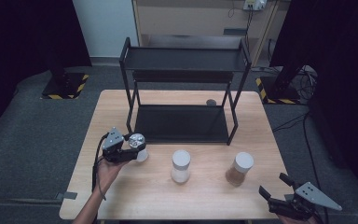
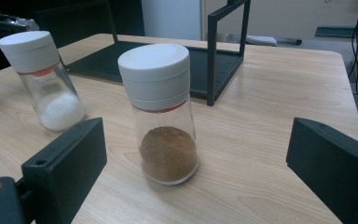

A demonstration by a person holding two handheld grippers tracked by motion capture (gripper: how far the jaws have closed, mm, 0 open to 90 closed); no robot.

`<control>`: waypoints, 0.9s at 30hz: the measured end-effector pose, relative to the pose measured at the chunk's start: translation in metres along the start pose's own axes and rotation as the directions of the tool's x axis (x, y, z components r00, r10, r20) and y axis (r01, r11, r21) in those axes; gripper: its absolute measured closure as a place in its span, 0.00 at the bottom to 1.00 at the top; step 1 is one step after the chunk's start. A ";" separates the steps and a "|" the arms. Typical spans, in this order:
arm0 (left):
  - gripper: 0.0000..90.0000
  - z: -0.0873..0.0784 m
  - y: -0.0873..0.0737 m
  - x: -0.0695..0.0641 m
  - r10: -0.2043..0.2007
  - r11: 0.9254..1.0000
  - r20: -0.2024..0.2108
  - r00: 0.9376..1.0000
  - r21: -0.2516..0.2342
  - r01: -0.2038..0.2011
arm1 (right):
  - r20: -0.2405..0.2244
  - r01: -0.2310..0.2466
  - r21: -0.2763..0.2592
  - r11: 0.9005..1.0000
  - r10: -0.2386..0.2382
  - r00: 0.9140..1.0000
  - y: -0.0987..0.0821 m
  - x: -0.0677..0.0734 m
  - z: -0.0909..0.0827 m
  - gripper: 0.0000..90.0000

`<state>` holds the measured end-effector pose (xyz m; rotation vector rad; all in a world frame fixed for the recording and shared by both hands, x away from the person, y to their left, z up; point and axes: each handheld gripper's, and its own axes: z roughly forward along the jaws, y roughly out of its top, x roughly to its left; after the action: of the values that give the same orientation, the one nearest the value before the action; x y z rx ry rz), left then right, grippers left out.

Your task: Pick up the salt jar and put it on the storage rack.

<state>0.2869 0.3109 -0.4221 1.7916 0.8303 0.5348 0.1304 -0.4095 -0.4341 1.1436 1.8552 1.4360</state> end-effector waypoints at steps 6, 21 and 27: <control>0.37 0.007 0.012 -0.003 0.011 1.000 0.001 1.000 -0.003 -0.011 | -0.003 0.003 0.005 1.000 -0.003 1.000 0.001 0.000 0.001 0.06; 0.37 0.031 0.040 -0.004 -0.006 1.000 -0.009 1.000 -0.021 0.006 | -0.017 0.007 0.007 1.000 -0.007 1.000 0.001 -0.002 0.001 0.06; 0.37 0.040 0.044 -0.003 -0.028 0.999 -0.036 0.999 -0.032 0.027 | -0.022 0.008 0.008 1.000 -0.008 1.000 0.001 -0.002 0.001 0.06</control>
<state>0.3253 0.2740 -0.3951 1.7440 0.8665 0.5611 0.1327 -0.4106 -0.4341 1.1279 1.8801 1.4429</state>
